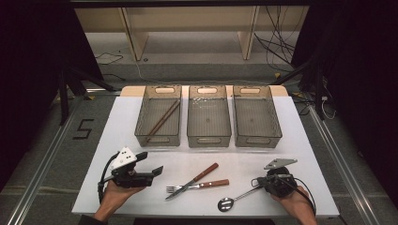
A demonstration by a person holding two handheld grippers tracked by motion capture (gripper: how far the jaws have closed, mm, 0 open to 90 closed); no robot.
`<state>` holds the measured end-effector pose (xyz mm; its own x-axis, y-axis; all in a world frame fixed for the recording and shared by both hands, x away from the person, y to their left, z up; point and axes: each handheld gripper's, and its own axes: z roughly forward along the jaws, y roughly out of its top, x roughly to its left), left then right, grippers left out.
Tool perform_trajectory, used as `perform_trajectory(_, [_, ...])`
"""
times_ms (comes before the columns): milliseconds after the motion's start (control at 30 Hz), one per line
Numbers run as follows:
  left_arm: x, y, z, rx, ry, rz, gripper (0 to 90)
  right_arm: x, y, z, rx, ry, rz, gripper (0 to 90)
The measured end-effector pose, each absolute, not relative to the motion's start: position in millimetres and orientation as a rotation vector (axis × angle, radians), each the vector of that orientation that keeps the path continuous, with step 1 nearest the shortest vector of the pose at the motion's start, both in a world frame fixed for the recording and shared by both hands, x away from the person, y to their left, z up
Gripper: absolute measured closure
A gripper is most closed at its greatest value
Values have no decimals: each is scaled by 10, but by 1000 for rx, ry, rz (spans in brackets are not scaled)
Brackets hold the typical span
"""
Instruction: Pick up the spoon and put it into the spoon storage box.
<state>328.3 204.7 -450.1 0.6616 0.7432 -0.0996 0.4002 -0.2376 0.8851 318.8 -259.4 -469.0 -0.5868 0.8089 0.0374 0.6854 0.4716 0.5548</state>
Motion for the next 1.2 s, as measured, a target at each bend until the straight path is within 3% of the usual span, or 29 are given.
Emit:
perform_trajectory(167, [3280, 2051, -4500, 1860, 904, 420, 177, 3182, -2597, -4587, 1220, 2478, 814, 813])
perform_trajectory(400, [3277, 2054, -4500, 1854, 902, 419, 177, 3212, -2476, -4388, 981, 2623, 806, 466])
perform_trajectory(567, [3276, 2049, -4498, 1855, 899, 421, 177, 3225, -2387, -4328, 809, 2769, 682, 350])
perform_trajectory(1000, [3278, 2044, -4500, 1863, 895, 426, 177, 3240, -2117, -4458, 579, 2904, 415, 317])
perform_trajectory(1200, [3277, 2043, -4502, 1866, 890, 426, 177, 3243, -2046, -4511, 522, 2921, 351, 359])
